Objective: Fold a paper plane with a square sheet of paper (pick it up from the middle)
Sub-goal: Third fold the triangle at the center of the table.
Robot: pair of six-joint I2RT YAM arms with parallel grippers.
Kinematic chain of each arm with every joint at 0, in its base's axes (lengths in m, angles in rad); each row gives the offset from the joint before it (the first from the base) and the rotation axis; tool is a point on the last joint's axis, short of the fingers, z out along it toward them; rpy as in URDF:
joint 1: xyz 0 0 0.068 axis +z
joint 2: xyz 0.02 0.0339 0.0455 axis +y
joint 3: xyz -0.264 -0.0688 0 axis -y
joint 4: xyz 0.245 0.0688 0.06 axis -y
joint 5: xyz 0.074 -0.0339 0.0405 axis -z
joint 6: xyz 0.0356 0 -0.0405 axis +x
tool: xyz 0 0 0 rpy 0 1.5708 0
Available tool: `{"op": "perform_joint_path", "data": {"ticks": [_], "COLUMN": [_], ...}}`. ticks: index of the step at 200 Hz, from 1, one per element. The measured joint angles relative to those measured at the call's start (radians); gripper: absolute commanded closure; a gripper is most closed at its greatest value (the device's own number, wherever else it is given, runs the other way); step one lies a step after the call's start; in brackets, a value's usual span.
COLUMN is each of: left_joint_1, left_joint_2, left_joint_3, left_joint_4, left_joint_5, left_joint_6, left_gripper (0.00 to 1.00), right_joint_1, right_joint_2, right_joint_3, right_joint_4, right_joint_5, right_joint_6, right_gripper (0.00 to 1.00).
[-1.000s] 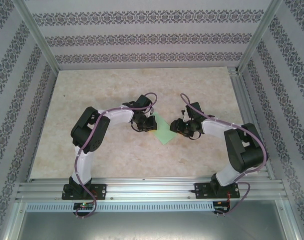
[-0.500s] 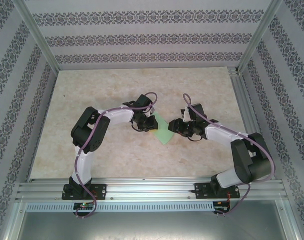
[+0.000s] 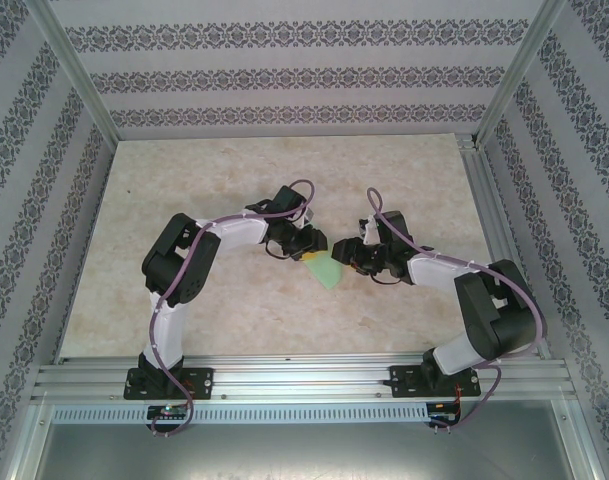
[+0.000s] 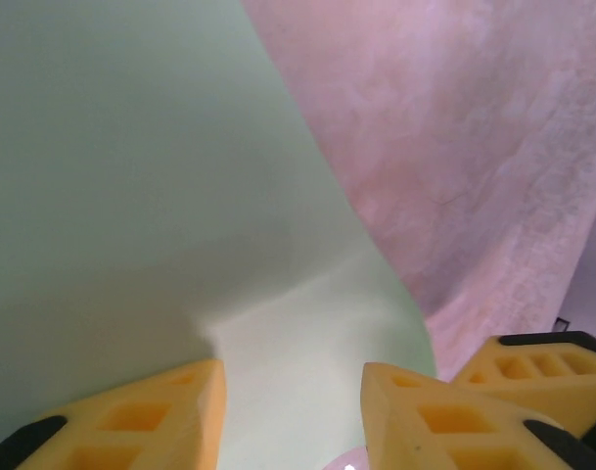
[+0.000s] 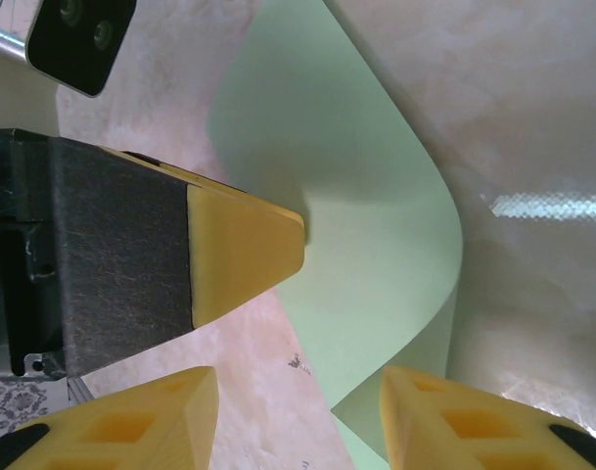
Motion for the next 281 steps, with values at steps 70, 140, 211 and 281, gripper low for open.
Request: {"op": "perform_joint_path", "data": {"ticks": [70, 140, 211, 281], "left_joint_1": [0.0, 0.0, -0.001, -0.01], "left_joint_2": [0.003, 0.028, 0.055, 0.074], "left_joint_3": [-0.032, -0.032, -0.029, -0.012], "left_joint_4": [0.128, 0.158, 0.16, 0.161], "left_joint_5": [0.087, 0.128, 0.158, 0.188], "left_joint_6": [-0.097, -0.126, -0.134, -0.134], "left_gripper": [0.55, 0.56, 0.66, 0.67], "right_joint_1": [0.0, -0.007, -0.036, -0.049], "right_joint_2": [0.043, 0.043, 0.042, 0.026], "right_joint_3": [-0.044, -0.074, -0.118, -0.137], "right_joint_4": [0.11, 0.156, 0.203, 0.236], "right_joint_5": [-0.025, -0.034, -0.051, -0.055], "right_joint_6": [0.048, 0.064, 0.073, 0.093], "right_gripper": [0.52, 0.52, 0.52, 0.51]}}
